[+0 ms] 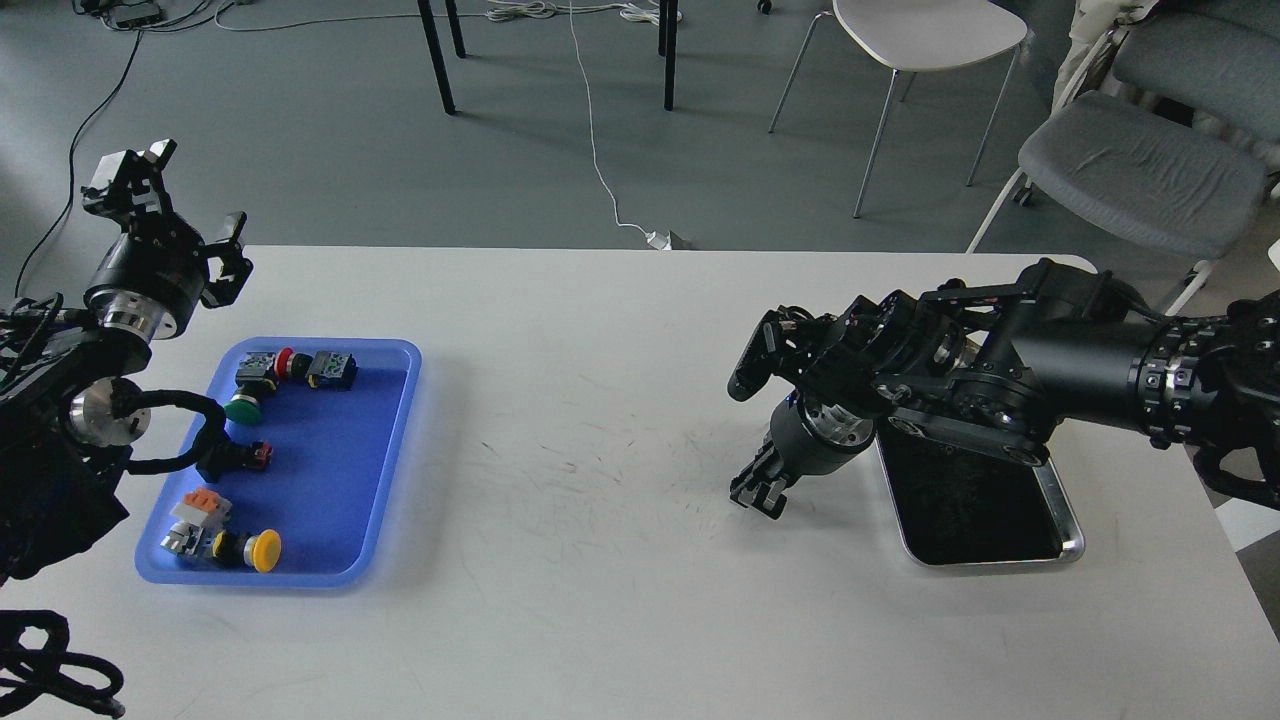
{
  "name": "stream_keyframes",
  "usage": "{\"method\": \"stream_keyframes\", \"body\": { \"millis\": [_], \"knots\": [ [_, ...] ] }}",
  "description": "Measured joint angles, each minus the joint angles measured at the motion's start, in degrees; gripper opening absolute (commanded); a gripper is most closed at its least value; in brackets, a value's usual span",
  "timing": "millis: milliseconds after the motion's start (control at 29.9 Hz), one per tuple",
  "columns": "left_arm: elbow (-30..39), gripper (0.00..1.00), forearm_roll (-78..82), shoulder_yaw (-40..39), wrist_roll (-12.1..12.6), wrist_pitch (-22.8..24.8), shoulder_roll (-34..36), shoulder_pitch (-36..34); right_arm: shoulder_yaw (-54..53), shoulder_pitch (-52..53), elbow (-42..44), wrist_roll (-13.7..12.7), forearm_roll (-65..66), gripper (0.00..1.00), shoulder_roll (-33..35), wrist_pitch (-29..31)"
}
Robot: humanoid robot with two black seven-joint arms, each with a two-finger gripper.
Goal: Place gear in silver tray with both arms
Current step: 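Lower the right gripper and grasp the black gear, then lift the black gear and carry it over the silver tray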
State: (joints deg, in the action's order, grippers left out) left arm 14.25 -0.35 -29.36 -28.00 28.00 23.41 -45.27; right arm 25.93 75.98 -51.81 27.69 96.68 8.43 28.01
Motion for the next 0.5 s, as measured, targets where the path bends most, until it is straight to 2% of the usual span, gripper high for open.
{"method": "stream_keyframes", "body": {
  "millis": [167, 501],
  "knots": [
    [-0.02, 0.98, 0.00, 0.03, 0.00, 0.00, 0.05, 0.01, 0.07, 0.12, 0.07, -0.03, 0.02, 0.02, -0.22, 0.01],
    [-0.02, 0.98, 0.22, 0.64, 0.00, 0.00, 0.01, 0.22, 0.11, 4.17, -0.64, 0.28, -0.59, 0.01, 1.95, -0.01]
  ]
}}
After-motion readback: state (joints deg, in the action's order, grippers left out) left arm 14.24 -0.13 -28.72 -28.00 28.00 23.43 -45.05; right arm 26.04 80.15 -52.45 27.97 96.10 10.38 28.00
